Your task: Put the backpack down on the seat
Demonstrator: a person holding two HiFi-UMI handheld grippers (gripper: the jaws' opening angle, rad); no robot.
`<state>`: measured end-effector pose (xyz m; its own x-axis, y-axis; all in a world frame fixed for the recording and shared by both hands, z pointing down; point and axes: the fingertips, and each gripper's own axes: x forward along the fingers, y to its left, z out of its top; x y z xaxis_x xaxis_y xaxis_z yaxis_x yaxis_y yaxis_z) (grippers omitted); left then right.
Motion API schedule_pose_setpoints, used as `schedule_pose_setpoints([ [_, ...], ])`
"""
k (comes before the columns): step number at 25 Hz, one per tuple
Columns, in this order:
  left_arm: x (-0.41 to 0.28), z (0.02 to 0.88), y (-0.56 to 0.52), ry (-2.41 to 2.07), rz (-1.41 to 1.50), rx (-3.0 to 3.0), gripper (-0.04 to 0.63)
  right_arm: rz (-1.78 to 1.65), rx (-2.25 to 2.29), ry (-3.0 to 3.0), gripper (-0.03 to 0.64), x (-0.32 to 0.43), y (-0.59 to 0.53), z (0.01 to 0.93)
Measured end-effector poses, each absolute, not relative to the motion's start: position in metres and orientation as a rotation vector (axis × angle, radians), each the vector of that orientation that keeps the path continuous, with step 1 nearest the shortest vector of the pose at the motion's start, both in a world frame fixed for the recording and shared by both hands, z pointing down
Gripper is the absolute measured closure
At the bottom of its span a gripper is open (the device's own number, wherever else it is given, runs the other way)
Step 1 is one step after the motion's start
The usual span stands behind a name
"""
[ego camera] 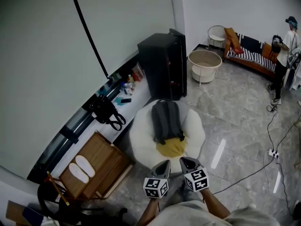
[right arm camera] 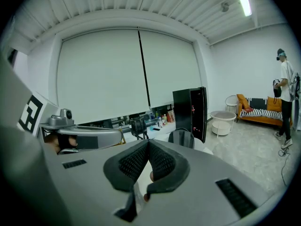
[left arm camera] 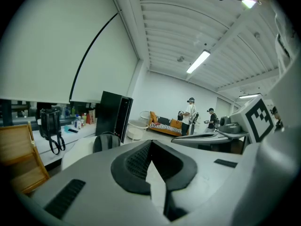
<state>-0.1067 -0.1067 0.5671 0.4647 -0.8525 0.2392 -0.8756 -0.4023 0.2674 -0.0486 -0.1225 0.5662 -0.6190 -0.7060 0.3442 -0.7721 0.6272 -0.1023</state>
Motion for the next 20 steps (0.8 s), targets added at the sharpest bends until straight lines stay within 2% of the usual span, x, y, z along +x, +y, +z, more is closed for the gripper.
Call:
schedule_pose_setpoints([
  [20,-0.083,0.560,0.016,-1.419,0.058,2.381,0.565,0.313,1.195,-2.566,0.589,-0.036,0.008,0.553],
])
